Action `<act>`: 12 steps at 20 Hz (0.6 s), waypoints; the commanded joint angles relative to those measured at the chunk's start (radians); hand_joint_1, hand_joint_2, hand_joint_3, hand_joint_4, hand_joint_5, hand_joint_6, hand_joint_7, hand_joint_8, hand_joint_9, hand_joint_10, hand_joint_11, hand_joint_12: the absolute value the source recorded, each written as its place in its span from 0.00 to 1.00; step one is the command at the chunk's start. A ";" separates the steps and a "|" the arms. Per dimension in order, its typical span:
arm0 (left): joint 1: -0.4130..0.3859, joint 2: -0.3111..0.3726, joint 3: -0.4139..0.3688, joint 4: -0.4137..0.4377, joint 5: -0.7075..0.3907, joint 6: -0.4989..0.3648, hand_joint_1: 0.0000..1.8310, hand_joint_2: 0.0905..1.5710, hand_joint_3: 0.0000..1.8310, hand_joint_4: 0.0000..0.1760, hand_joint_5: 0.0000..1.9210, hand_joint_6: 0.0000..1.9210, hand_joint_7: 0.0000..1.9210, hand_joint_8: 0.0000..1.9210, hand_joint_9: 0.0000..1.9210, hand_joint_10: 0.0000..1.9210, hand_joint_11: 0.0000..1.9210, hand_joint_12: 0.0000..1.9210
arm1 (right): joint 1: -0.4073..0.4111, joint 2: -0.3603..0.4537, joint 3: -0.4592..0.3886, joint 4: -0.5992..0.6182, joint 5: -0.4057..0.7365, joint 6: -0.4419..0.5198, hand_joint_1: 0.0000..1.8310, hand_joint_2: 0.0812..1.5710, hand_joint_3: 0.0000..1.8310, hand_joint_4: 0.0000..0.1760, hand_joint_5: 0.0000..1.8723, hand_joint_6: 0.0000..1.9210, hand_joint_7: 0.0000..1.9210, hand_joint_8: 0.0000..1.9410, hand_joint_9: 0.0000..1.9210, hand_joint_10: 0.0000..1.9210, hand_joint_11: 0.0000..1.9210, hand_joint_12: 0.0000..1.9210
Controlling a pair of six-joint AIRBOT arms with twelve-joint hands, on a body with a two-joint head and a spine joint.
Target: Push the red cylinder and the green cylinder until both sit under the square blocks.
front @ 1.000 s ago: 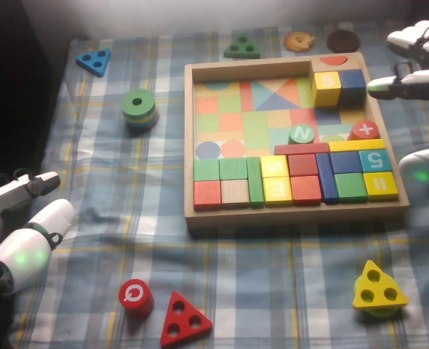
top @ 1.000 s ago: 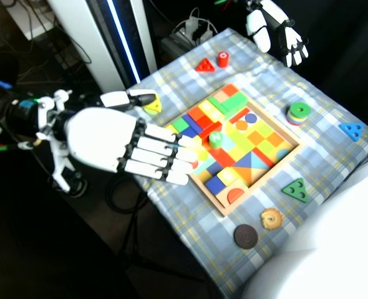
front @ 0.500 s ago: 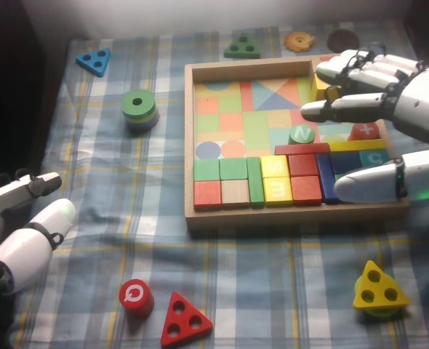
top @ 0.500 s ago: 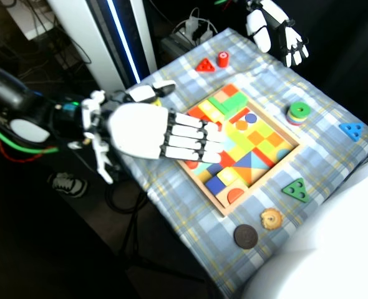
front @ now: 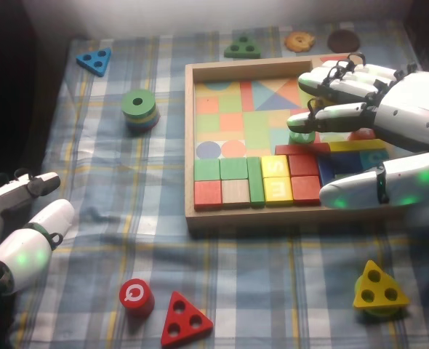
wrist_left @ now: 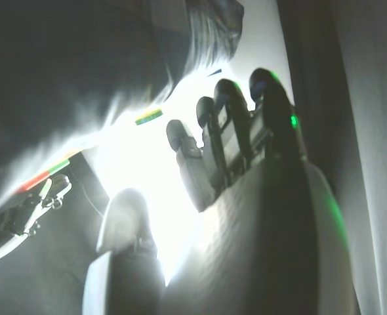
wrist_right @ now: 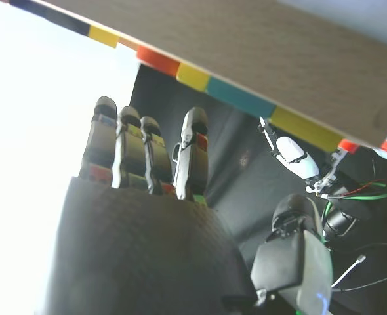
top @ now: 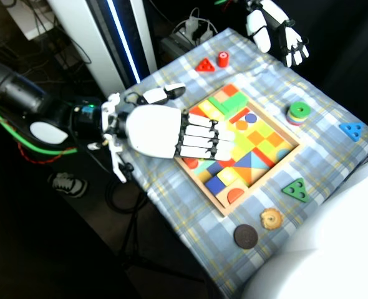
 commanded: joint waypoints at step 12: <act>-0.003 -0.003 0.004 0.041 -0.113 -0.012 0.12 0.80 0.00 0.49 0.31 0.00 0.21 0.00 0.16 0.00 0.00 0.06 | 0.019 0.025 0.012 -0.012 0.009 0.007 0.00 0.53 0.00 0.48 0.21 0.00 0.00 0.00 0.00 0.00 0.00 0.00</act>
